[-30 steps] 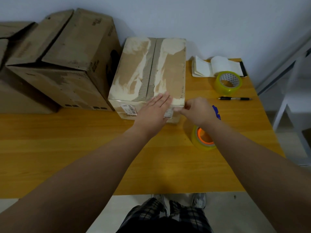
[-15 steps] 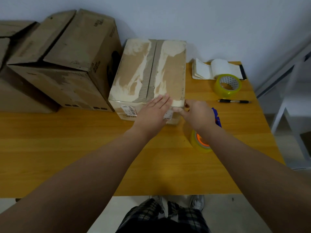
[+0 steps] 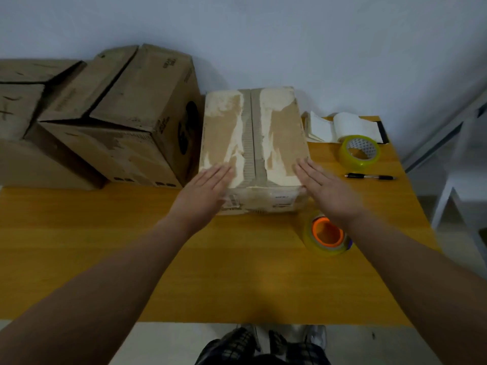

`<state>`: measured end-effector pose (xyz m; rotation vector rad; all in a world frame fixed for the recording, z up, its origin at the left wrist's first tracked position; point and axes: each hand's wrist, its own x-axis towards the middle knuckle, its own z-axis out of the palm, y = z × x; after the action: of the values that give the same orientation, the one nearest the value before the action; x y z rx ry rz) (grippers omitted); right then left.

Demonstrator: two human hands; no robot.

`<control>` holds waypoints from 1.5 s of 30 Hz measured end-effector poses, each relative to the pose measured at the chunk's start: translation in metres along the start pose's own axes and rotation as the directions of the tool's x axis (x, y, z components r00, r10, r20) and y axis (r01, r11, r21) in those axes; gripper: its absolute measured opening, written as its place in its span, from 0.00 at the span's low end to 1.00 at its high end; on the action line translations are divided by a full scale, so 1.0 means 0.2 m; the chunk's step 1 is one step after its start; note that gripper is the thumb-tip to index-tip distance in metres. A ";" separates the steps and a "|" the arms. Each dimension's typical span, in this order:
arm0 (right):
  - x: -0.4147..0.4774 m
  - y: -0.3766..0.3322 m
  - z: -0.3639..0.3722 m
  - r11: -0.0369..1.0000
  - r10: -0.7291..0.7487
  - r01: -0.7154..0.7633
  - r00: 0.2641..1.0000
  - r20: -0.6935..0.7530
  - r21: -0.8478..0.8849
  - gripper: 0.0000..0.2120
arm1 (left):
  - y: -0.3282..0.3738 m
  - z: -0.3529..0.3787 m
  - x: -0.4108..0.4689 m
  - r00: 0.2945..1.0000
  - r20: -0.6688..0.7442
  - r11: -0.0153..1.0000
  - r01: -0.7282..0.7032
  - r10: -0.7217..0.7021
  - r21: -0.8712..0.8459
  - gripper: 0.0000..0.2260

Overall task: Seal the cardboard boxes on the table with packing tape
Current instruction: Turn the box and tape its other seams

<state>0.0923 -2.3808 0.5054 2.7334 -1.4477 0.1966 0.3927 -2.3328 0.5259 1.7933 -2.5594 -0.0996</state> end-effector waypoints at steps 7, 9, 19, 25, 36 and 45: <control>0.03 -0.16 -0.19 0.993 0.029 0.003 0.963 0.268 -0.119 0.43 | -0.14 -0.03 -0.04 0.998 0.059 0.996 -0.011 0.017 -0.094 0.37; 0.11 -0.30 -0.22 1.000 0.011 -0.010 0.974 0.227 -0.007 0.41 | -0.15 -0.05 0.01 1.000 0.018 0.970 -0.004 0.008 -0.245 0.33; 0.40 -0.61 0.01 0.999 -0.007 0.003 0.996 0.084 0.047 0.32 | -0.25 0.03 0.13 0.996 -0.024 0.969 -0.094 0.091 -0.228 0.28; 0.39 -0.57 0.09 0.968 -0.101 0.110 0.994 0.047 -0.228 0.31 | -0.30 0.10 0.14 0.975 -0.066 0.975 -0.215 0.211 -0.061 0.35; 0.31 -0.45 -0.08 0.993 0.102 -0.097 0.991 0.087 -0.066 0.36 | -0.12 -0.05 0.16 0.996 0.005 0.994 -0.094 0.094 0.051 0.39; 0.12 -0.09 -0.02 0.744 0.248 -0.299 0.954 0.169 0.598 0.27 | 0.21 0.00 0.43 0.979 0.066 0.982 -0.191 0.191 -0.006 0.28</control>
<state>0.1210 -2.3897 0.5136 2.9916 -2.1346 0.7056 0.3231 -2.3992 0.5266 1.5590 -2.7617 -0.1585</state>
